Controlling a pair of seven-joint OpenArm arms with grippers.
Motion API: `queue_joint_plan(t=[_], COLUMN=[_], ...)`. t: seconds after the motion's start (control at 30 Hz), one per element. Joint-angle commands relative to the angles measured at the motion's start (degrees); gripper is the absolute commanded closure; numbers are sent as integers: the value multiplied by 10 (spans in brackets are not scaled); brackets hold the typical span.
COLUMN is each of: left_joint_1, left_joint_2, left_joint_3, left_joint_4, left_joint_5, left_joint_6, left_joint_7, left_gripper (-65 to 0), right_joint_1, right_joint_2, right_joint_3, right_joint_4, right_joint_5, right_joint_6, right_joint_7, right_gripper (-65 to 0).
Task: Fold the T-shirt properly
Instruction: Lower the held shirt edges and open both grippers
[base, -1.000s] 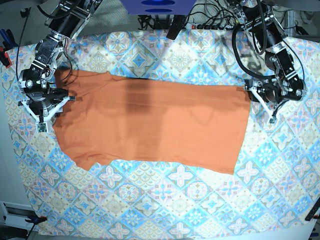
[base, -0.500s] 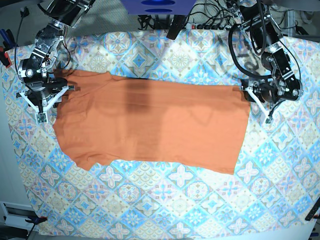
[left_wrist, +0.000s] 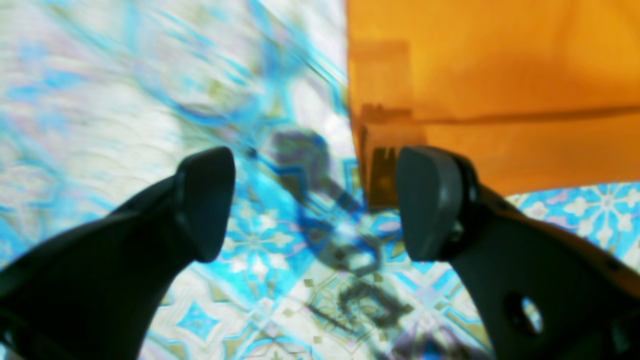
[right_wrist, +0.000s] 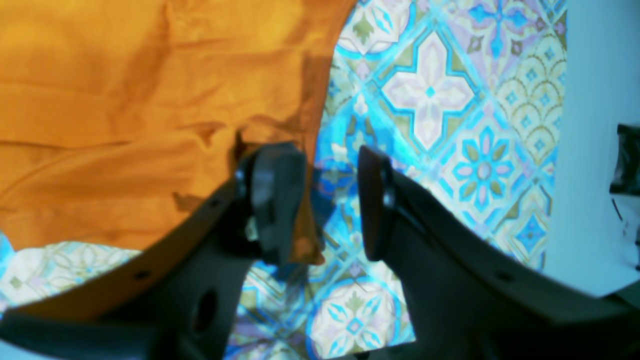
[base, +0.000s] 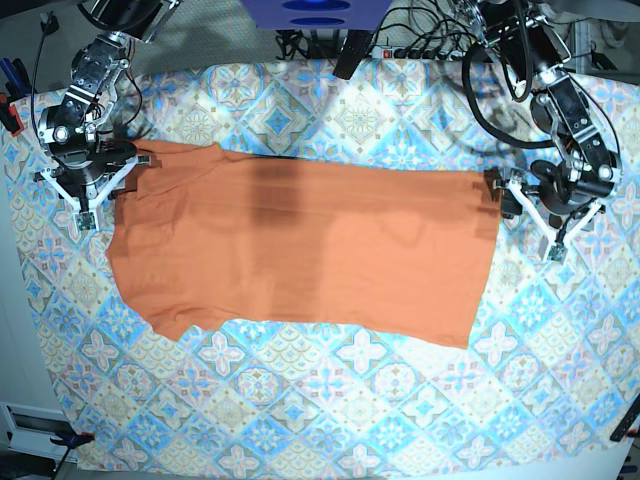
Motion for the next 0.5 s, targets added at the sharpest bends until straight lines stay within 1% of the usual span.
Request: queue_joint_plan(t=[0.0,0.1,0.2,0.33,0.4,0.47], left_joint_1=[1,11,11,7,6,6], left_joint_2=[0,0,-2,-23,-34,-40], left_joint_3=[0,0,0,-1,-1,0], left_joint_4=[28,40,-2,-71,-85,-85], left_joint_5=[-14,-18,-16,-22,-22,-22], left_joint_6=[-1,-1,-1,-1,-1,-1], left_joint_7=[-7,-7,-9,-12,-12,-13], left_gripper=[-494,-494,-496,-498,-498,-499], right_joint_1=[5,5,5,5,5,5], right_joint_2=[6,6,7,8,8,8], right_joint_3=[2,2,4,5,5,2], right_joint_4=[11,10,4,-9,-18,-28], right_joint_5=[4,4,4,4,4,4], right_joint_6=[-3,-3,-3,-3,-3,-3], right_joint_7=[10,10,10,10,8,-9], right_gripper=[-222,-222,-222,-223,-223,-223])
